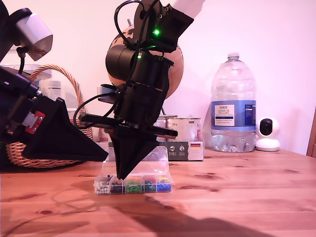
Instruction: Sort the loose pins on the table into their correct compartments
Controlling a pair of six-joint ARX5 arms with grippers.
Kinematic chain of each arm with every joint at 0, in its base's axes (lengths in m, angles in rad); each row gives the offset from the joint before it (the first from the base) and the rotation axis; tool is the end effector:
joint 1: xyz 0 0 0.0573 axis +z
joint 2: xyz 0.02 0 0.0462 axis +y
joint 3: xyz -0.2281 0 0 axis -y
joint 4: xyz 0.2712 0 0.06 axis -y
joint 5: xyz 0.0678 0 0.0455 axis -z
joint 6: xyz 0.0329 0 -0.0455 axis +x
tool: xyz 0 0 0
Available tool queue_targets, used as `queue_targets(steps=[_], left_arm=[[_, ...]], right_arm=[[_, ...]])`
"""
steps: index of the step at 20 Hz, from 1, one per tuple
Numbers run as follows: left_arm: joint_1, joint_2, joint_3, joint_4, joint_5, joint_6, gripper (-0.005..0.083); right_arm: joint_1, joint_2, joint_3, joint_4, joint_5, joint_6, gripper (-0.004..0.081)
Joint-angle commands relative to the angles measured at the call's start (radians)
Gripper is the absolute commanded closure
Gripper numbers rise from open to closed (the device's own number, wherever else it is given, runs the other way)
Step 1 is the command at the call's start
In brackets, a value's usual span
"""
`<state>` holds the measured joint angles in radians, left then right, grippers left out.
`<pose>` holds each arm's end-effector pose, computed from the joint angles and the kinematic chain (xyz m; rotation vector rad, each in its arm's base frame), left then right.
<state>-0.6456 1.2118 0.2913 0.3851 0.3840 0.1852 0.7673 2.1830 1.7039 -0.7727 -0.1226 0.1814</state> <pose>0.1814 -0.1521 0.0874 0.2373 0.4604 -1.0535 0.3218 0.3159 0.1230 -0.2596 1.2806 0.6503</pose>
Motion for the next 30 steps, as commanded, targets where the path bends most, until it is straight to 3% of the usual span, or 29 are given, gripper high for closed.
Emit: queue_targets(steps=[1,10,14,19,23,30], left_arm=[[0.002,-0.002,-0.016,0.005,0.002,-0.006,0.0797],[0.002,-0.008,-0.002,0.006,0.006,-0.033,0.0797],[0.021,-0.068,0.037,0.004,-0.004,-0.053,0.0797],[0.138,-0.183,0.049,-0.036,-0.004,-0.107,0.0797],[0.234,-0.264,0.049,-0.103,-0.003,-0.116,0.0797],[0.373,-0.404,0.049,-0.215,-0.037,-0.167,0.0797]], right_arm=[[0.001,-0.032,0.024,-0.013,0.002,-0.006,0.078],[-0.016,-0.129,0.055,-0.035,0.008,-0.006,0.078],[-0.014,-0.162,0.054,-0.082,0.153,-0.028,0.078],[-0.004,-0.277,0.029,-0.082,0.27,-0.04,0.078],[0.005,-0.413,-0.129,-0.012,0.341,-0.023,0.078],[0.002,-0.727,-0.607,0.333,0.456,0.027,0.078]])
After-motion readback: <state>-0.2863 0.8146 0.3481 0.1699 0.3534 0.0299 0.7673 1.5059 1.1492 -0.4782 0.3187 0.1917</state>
